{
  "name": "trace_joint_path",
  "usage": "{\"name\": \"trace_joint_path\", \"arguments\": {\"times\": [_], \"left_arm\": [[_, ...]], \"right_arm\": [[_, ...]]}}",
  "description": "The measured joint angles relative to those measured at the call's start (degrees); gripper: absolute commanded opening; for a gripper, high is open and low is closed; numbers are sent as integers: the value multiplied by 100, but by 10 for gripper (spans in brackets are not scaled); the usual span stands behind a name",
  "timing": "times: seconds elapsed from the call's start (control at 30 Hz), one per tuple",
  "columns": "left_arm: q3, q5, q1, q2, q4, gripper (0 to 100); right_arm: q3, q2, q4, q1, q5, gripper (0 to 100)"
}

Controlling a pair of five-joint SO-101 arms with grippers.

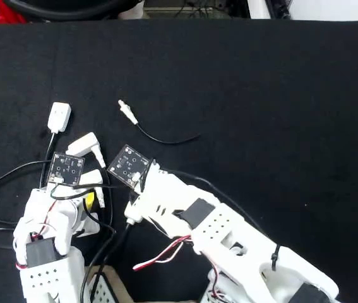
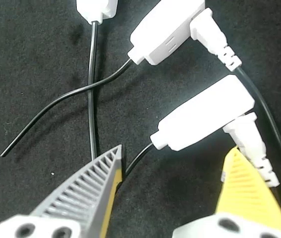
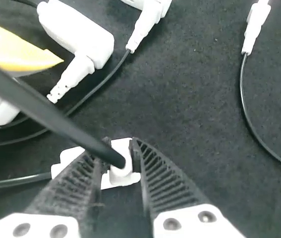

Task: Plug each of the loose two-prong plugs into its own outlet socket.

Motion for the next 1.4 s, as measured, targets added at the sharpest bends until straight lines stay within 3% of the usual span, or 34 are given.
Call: {"name": "trace_joint_path", "arguments": {"times": [0.23,0.4,0.57,1.4], "left_arm": [[0,0,0,0,0,317],[0,0,0,0,0,317],[0,-26,0,0,0,317],[0,-53,0,0,0,317]], "right_arm": [[9,527,-404,44,-35,12],[-536,1143,-114,141,-44,11],[-580,1152,18,167,308,11],[-598,1152,369,202,659,11]]}}
